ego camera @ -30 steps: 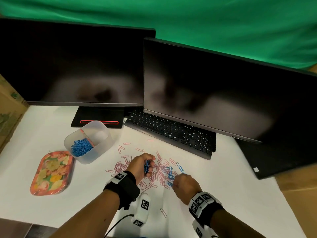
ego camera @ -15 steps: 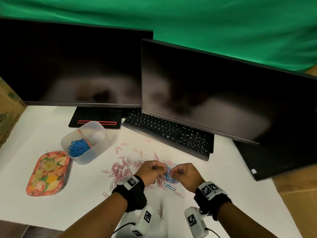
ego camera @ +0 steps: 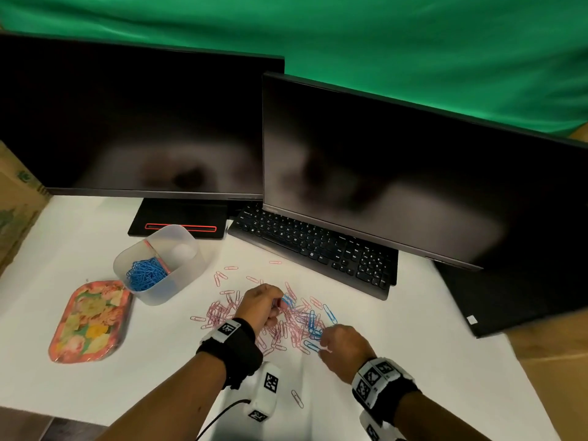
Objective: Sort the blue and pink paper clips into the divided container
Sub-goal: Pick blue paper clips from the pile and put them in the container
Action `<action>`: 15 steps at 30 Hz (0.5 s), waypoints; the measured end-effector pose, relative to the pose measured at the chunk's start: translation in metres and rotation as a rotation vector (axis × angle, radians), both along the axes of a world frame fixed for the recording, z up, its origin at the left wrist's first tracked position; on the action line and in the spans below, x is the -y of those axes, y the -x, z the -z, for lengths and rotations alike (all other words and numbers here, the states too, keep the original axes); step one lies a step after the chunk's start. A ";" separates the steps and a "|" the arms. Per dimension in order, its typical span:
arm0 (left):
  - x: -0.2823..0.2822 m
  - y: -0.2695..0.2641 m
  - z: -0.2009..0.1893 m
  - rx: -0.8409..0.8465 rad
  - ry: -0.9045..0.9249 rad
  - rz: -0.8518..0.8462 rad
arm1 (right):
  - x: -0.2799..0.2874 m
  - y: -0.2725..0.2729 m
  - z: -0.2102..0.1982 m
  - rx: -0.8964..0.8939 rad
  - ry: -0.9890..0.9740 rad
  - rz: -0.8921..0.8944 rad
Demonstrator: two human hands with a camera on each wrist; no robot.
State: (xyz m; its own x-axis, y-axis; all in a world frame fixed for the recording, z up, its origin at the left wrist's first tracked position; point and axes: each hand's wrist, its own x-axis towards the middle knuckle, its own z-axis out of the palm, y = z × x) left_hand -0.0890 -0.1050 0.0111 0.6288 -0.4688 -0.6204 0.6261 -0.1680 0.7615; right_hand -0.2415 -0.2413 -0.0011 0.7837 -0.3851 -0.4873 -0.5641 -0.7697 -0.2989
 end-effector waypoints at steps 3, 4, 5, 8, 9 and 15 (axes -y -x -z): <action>-0.004 -0.003 0.001 -0.019 0.012 -0.038 | -0.007 -0.002 0.007 0.020 0.054 -0.042; -0.004 -0.004 0.002 -0.048 0.036 -0.062 | -0.009 -0.003 0.006 0.014 0.071 -0.052; -0.005 -0.004 0.002 -0.086 0.063 -0.091 | -0.011 -0.006 0.007 0.002 0.087 -0.061; -0.003 -0.003 0.002 -0.196 0.116 -0.155 | -0.012 -0.011 0.007 -0.030 0.112 -0.083; -0.003 -0.002 0.001 -0.218 0.123 -0.157 | -0.012 -0.012 0.006 -0.030 0.108 -0.088; -0.009 -0.002 -0.002 -0.259 0.181 -0.186 | -0.014 -0.016 0.003 0.016 0.060 -0.092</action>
